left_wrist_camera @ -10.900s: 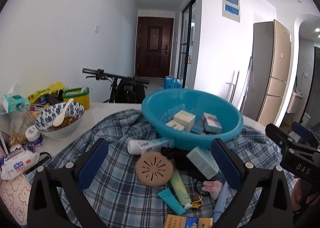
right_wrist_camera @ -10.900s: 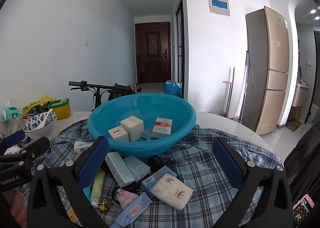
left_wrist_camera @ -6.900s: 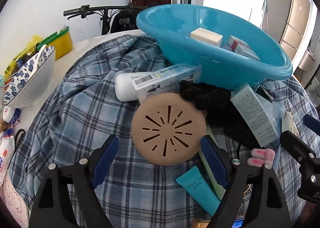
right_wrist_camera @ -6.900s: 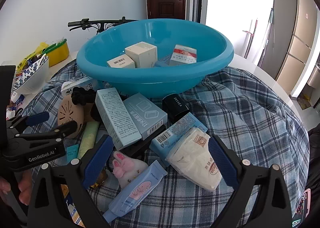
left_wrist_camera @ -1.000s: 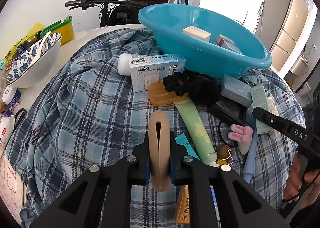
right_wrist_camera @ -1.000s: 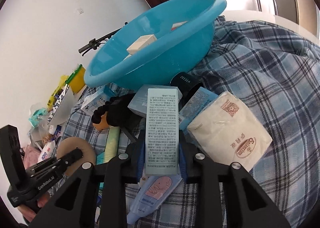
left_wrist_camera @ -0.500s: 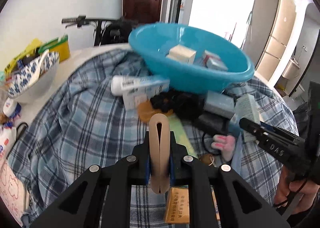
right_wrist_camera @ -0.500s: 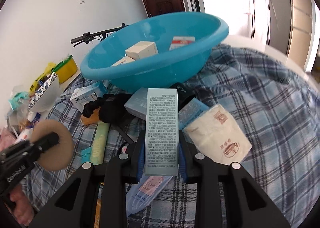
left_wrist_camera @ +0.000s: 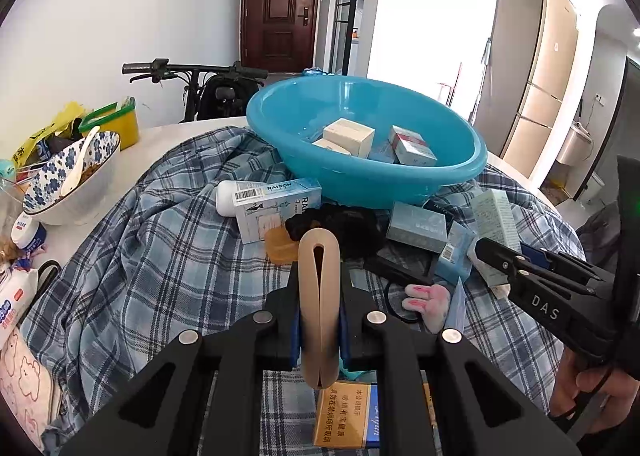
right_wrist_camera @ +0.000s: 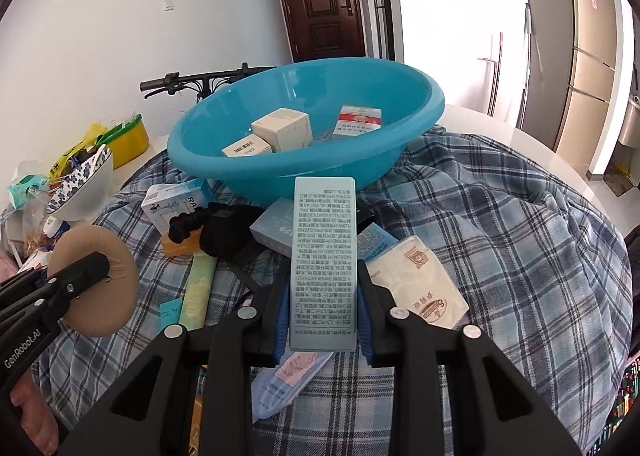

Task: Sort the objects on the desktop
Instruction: 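Lift both held items and carry them over the turquoise basin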

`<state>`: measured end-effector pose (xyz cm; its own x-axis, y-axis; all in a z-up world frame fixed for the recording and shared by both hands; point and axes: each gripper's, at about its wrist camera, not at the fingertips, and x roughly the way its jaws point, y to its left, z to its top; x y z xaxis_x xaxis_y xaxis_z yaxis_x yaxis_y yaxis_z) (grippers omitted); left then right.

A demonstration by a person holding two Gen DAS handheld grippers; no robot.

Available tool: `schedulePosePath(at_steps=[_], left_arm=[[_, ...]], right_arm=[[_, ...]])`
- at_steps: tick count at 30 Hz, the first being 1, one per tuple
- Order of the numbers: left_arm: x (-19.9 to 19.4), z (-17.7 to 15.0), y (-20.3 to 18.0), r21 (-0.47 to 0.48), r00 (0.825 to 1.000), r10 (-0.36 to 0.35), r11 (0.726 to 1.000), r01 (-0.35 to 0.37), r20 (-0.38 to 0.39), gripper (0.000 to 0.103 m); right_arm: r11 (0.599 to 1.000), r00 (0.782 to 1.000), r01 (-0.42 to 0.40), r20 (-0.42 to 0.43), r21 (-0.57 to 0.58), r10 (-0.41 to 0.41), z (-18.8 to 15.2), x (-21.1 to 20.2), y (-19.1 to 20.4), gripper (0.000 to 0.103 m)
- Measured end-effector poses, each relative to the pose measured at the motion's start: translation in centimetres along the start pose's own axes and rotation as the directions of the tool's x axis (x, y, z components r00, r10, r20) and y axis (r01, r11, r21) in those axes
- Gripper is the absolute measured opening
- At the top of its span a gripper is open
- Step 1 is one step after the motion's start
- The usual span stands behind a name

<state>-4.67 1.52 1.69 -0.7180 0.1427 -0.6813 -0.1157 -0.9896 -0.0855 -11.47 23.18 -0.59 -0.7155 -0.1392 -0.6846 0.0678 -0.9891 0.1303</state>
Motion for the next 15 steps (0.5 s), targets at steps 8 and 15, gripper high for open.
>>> schedulePosePath(at_steps=[8,15], left_arm=[[-0.6,0.4,0.5,-0.019,1.000,0.013,1.000,-0.013,0.022,0.014],[-1.7,2.1,0.2,-0.003,0.995,0.036,0.999,-0.036,0.089,0.014]], right_arm=[[1.000,0.999,0.000,0.033,-0.018,0.001,0.7,-1.1,0.5,0.027],[0.999,0.996,-0.002,0.092,-0.039,0.005,2.4,-2.6,1.3,0.027]])
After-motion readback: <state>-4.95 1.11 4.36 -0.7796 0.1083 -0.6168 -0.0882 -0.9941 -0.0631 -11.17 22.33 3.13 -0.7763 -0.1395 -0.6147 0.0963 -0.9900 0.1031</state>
